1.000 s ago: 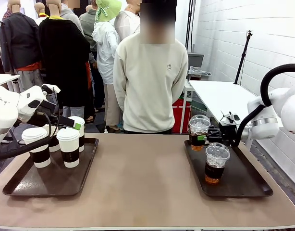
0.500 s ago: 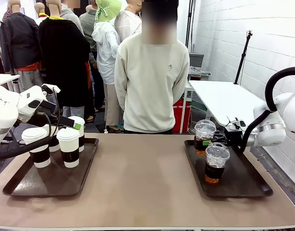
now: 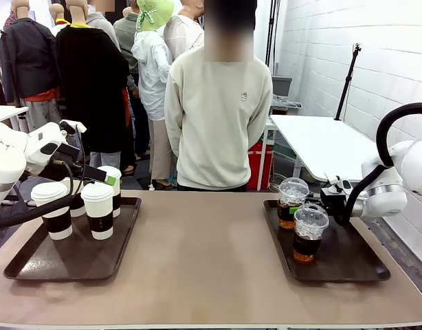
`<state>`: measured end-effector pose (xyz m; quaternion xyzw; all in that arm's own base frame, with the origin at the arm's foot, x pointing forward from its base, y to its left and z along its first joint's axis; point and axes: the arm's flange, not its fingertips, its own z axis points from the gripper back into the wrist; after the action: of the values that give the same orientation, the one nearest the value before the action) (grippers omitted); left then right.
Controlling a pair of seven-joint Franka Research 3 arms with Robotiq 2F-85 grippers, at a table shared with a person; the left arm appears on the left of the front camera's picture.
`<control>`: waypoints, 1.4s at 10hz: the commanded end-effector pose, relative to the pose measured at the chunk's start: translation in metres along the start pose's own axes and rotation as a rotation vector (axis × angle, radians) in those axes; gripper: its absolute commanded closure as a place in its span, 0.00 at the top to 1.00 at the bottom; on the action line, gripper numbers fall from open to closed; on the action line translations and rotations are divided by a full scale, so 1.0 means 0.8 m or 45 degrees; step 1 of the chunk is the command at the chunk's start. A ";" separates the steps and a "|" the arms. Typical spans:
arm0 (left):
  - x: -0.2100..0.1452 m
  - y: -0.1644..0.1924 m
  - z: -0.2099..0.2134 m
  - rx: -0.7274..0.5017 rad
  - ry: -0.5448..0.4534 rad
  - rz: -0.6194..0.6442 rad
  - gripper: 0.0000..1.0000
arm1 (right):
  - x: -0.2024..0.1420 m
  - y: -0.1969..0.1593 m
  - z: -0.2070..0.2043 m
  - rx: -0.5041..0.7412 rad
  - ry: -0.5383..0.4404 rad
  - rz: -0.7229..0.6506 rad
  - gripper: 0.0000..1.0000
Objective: Distribute the coffee onto the tray.
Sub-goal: Pick up another iced Americano from the middle of the table and place it on the right Handle tray.
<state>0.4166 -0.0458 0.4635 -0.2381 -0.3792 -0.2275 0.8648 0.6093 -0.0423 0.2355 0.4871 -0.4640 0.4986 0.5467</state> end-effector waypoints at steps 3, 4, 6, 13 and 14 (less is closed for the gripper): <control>0.002 0.001 0.004 0.004 0.014 -0.013 1.00 | -0.009 -0.009 -0.001 0.008 -0.045 0.005 0.68; 0.002 0.001 0.004 0.004 0.014 -0.013 1.00 | -0.009 -0.009 -0.002 0.013 -0.044 -0.008 0.87; 0.002 0.001 0.004 0.004 0.014 -0.013 1.00 | -0.006 -0.006 0.003 0.004 -0.038 -0.034 1.00; 0.002 0.001 0.004 0.004 0.014 -0.013 1.00 | -0.003 0.027 0.058 -0.114 -0.024 -0.071 1.00; 0.002 0.001 0.004 0.004 0.014 -0.013 1.00 | -0.003 0.032 0.066 -0.131 -0.026 -0.070 1.00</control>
<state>0.4166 -0.0458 0.4635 -0.2381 -0.3791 -0.2275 0.8648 0.5935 -0.0961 0.2331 0.4761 -0.4722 0.4666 0.5767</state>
